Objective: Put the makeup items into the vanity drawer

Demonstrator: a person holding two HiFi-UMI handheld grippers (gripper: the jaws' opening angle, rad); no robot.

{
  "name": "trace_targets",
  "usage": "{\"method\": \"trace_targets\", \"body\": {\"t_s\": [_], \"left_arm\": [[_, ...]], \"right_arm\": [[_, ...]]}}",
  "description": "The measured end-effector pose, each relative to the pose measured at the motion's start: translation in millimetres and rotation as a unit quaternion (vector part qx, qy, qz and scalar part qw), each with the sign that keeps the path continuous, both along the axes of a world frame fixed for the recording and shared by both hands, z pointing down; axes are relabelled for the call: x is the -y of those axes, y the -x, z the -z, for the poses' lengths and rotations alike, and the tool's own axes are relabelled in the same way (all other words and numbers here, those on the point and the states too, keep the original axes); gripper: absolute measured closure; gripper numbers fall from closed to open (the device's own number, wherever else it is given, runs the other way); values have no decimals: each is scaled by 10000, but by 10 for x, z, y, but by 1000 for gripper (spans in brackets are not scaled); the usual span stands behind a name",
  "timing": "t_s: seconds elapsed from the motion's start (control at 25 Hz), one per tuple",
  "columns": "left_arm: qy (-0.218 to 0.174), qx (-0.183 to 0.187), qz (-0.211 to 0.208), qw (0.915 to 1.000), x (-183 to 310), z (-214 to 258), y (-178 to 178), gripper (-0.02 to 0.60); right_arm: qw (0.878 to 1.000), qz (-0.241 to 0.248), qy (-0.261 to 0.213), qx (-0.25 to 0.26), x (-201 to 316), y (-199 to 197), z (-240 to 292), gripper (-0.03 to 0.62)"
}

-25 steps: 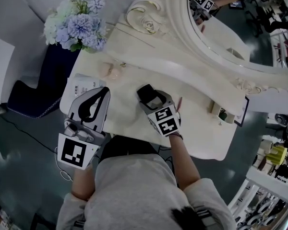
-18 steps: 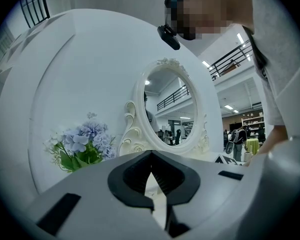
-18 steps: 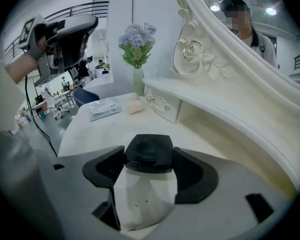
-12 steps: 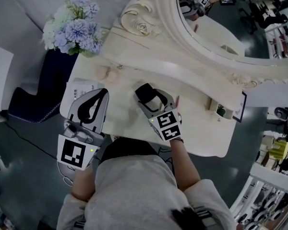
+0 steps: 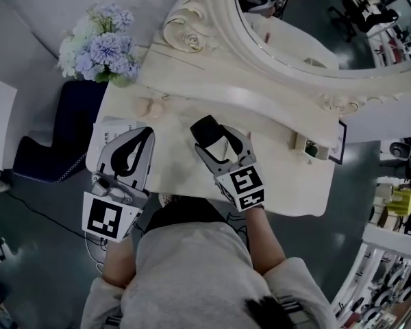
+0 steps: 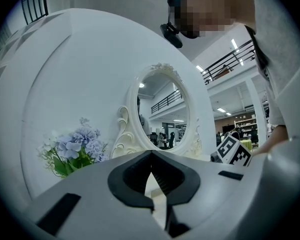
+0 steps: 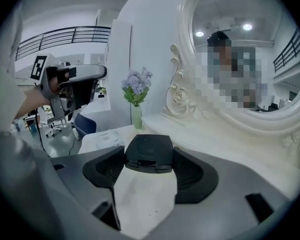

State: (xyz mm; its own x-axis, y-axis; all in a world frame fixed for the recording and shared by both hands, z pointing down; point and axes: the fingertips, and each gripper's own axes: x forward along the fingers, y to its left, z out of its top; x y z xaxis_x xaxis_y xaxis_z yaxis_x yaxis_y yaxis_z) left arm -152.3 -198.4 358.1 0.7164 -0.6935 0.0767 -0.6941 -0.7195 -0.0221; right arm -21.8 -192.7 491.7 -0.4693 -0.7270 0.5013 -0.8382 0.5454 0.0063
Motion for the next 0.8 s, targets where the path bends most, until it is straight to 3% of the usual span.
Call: {"method": "trace_targets", "body": {"t_s": [0.12, 0.24, 0.6, 0.8], "left_arm": [[-10, -9, -80, 10000, -23, 11, -5, 568], [-132, -253, -62, 9996, -8, 121, -23, 568], [-93, -42, -489, 9988, -172, 90, -108, 568], [-236, -248, -637, 9974, -234, 200, -169, 568]], "right_arm": [[9998, -74, -129, 103, -42, 18, 82, 286], [9990, -172, -316, 248, -88, 15, 179, 286], [9939, -551, -691, 661, -241, -63, 497, 286], [9903, -758, -922, 714, -359, -122, 644, 286]]}}
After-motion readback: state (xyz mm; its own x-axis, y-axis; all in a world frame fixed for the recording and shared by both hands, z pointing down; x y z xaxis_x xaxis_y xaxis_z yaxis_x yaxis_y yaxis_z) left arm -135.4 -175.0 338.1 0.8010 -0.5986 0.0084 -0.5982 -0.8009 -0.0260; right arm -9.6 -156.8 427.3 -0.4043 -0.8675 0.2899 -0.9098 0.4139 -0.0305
